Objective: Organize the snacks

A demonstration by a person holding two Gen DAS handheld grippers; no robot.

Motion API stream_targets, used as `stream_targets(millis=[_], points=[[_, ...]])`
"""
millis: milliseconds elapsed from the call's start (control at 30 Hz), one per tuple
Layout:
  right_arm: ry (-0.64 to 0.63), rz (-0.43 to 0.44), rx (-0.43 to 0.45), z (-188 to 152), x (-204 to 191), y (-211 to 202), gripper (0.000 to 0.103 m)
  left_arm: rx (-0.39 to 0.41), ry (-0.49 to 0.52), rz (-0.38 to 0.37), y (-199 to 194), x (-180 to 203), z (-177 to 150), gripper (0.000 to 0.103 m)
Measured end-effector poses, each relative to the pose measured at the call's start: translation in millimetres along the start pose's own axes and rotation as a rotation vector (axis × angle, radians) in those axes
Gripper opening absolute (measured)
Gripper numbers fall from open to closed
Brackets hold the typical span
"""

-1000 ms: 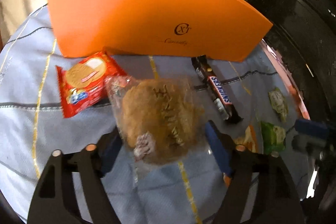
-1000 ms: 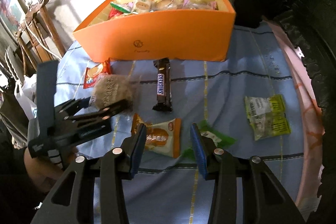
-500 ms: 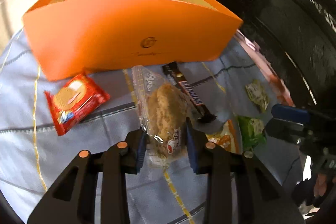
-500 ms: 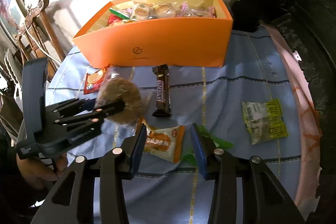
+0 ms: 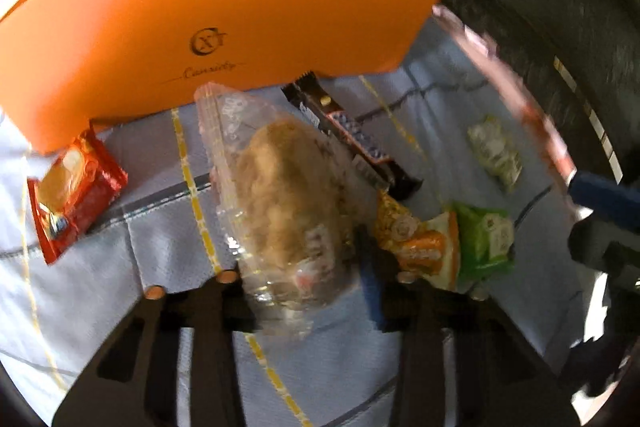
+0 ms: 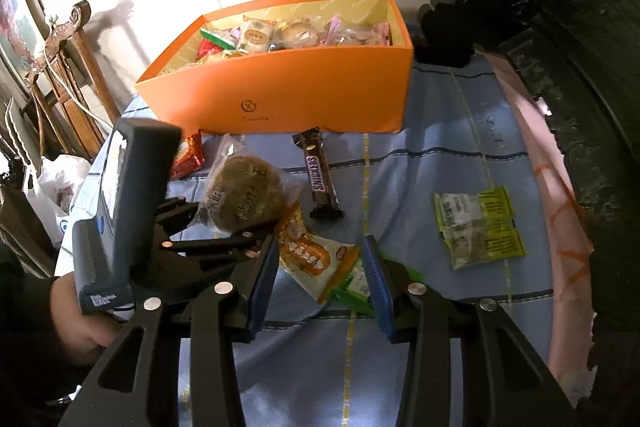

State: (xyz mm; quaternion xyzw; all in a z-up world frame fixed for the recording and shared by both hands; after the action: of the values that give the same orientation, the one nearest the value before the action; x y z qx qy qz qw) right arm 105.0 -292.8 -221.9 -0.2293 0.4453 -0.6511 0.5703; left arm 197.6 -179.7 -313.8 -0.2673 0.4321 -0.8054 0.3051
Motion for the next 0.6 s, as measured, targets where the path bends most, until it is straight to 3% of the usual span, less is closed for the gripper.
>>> stream_targets(millis=[167, 367, 600], points=[[0.031, -0.002, -0.001, -1.2, 10.7, 1.7, 0.043, 0.119, 0.016, -0.052, -37.3, -2.2, 9.6, 0.026], [0.019, 0.028, 0.011, 3.5, -1.6, 3.2, 0.043, 0.222, -0.027, -0.034, -94.2, -19.7, 9.3, 0.026], [-0.045, 0.106, 0.15, 55.9, -44.2, -28.4, 0.043, 0.335, -0.025, 0.038, -166.5, -43.0, 32.2, 0.026]])
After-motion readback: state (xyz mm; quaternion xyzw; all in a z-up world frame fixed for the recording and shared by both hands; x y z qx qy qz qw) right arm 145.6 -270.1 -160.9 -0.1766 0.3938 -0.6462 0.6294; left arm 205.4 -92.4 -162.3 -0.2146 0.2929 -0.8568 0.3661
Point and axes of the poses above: each gripper's, at about its wrist camera, not at the fingertips, and y roughly the way its jaws point, x to its right, z to its top, the point moved 6 cm from there along y, roughly the way its jaws point, and after that the axes turned 11 degrees about y, right-handed, at the moved point
